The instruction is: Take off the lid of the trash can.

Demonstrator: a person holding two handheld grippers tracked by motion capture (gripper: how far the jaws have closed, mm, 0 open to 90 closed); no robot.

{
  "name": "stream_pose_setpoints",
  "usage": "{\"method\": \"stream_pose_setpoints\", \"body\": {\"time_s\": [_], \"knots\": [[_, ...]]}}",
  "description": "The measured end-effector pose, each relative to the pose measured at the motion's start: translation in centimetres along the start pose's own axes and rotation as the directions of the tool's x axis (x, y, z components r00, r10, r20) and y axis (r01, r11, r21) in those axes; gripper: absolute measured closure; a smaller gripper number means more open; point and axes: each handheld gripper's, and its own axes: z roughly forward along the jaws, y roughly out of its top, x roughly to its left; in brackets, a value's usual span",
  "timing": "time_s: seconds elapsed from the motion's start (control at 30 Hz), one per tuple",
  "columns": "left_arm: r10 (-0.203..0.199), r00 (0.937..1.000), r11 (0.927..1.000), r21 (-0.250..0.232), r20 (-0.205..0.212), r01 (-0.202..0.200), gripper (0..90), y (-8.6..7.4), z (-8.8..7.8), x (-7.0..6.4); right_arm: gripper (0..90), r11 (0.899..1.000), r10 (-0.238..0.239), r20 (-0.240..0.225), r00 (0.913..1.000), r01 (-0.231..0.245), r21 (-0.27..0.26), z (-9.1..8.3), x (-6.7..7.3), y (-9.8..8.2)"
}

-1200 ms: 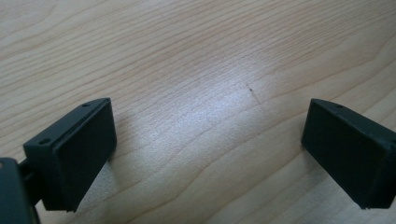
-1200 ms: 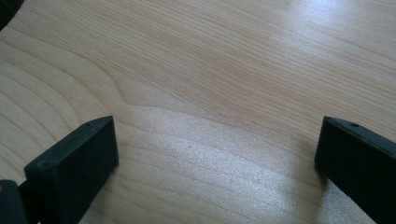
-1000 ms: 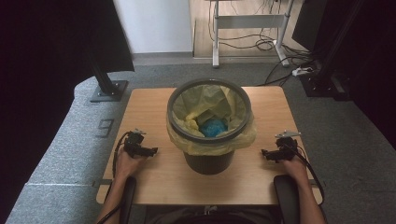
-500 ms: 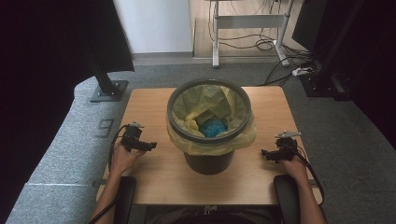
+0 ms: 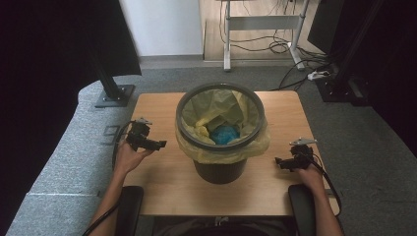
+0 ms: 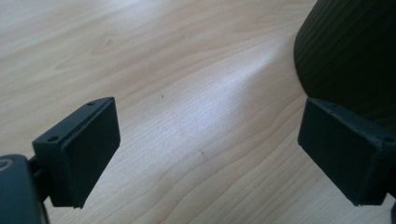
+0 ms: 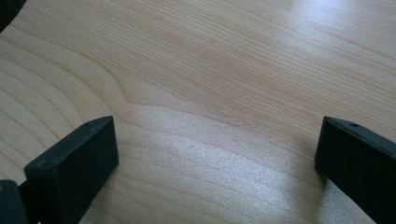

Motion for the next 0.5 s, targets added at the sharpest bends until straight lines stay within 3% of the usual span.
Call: {"method": "stream_pose_setpoints", "body": {"time_s": [0.5], "knots": [[0.039, 0.9992, 0.9987, -0.034, 0.009, -0.039, 5.1, 4.0, -3.3, -0.4, 0.0, 1.000, 0.000, 0.001, 1.0000, 0.000, 0.000, 0.0, 0.0, 0.0]]}}
